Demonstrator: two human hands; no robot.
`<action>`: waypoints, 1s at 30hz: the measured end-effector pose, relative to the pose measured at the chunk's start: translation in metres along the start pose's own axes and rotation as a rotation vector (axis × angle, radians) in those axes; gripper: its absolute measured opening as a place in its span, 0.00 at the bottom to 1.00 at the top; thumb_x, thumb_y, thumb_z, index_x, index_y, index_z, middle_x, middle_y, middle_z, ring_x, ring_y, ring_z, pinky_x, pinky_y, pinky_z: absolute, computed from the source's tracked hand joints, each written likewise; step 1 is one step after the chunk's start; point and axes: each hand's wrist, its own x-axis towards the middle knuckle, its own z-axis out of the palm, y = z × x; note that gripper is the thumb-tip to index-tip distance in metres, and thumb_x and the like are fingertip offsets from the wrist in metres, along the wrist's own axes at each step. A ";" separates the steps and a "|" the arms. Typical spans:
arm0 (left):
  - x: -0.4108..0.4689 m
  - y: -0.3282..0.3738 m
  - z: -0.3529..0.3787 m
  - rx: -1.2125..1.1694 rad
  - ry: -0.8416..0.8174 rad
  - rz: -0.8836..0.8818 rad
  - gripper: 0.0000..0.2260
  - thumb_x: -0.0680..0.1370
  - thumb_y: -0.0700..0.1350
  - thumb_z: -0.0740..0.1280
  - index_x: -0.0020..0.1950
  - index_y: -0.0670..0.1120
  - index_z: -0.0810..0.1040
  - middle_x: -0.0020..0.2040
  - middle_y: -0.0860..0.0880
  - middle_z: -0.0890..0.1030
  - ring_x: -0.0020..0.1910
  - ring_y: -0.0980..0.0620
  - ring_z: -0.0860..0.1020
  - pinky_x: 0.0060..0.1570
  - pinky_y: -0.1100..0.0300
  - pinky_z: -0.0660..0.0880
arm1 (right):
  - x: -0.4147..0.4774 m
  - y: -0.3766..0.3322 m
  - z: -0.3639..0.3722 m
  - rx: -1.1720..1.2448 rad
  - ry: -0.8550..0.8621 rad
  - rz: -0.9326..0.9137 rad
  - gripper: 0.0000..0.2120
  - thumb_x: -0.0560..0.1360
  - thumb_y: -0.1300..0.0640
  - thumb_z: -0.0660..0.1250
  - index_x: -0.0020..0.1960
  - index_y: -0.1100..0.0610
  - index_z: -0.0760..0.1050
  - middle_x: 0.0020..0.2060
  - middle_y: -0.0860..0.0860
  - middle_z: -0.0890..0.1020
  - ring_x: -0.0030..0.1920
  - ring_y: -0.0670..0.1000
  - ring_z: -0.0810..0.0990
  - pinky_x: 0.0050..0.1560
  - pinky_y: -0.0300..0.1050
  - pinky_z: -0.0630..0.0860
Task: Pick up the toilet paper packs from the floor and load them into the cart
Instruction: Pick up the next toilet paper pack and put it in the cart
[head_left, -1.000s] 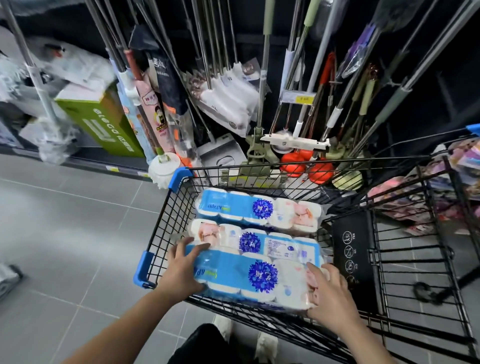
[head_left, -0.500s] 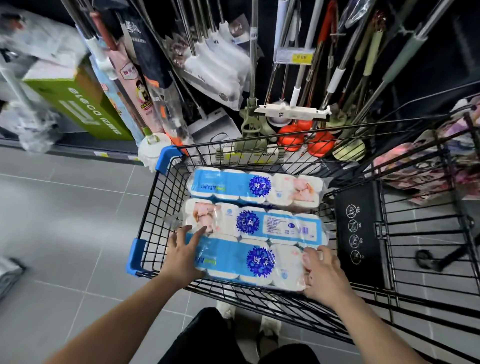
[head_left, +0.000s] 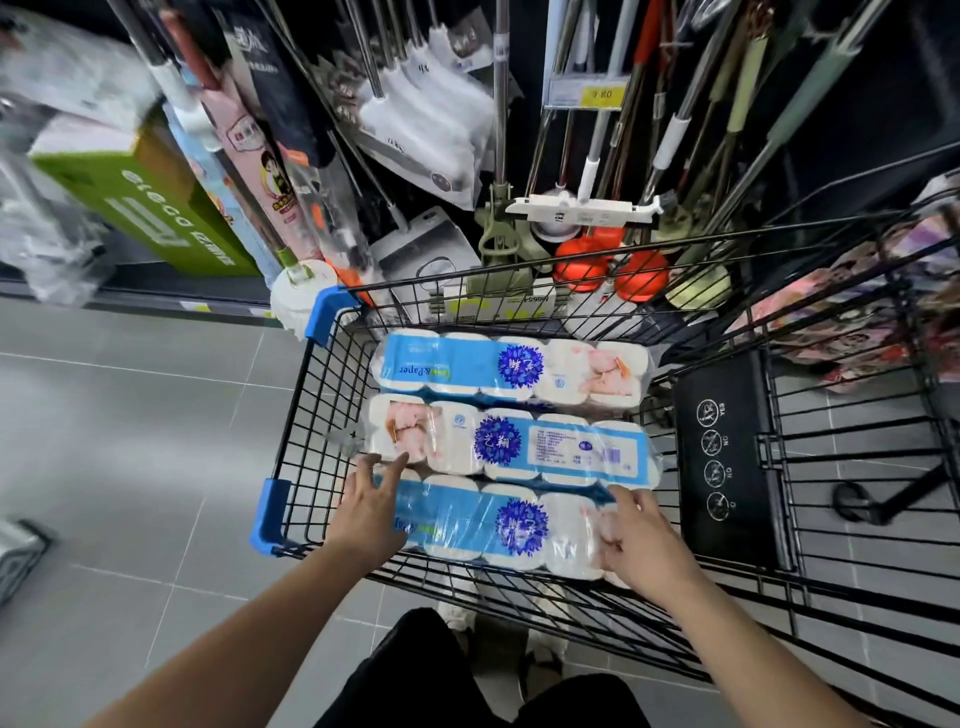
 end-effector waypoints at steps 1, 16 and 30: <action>0.000 0.000 -0.001 0.000 -0.002 0.005 0.48 0.74 0.47 0.76 0.83 0.56 0.47 0.81 0.42 0.49 0.80 0.41 0.55 0.73 0.48 0.69 | 0.000 -0.001 -0.002 -0.002 0.013 0.001 0.41 0.74 0.51 0.73 0.80 0.49 0.55 0.71 0.51 0.63 0.65 0.57 0.77 0.62 0.52 0.78; -0.012 0.038 -0.123 -0.284 0.359 0.246 0.43 0.73 0.51 0.78 0.82 0.48 0.58 0.75 0.43 0.64 0.75 0.43 0.65 0.73 0.49 0.66 | -0.039 -0.086 -0.106 0.247 0.390 -0.316 0.24 0.78 0.53 0.70 0.72 0.49 0.67 0.56 0.43 0.72 0.54 0.44 0.79 0.52 0.41 0.74; -0.222 0.021 -0.374 -0.570 1.037 0.630 0.30 0.76 0.57 0.72 0.76 0.51 0.68 0.68 0.56 0.73 0.69 0.55 0.72 0.69 0.50 0.72 | -0.217 -0.315 -0.307 0.379 0.713 -0.981 0.22 0.76 0.50 0.72 0.68 0.45 0.72 0.54 0.41 0.78 0.57 0.44 0.79 0.58 0.30 0.70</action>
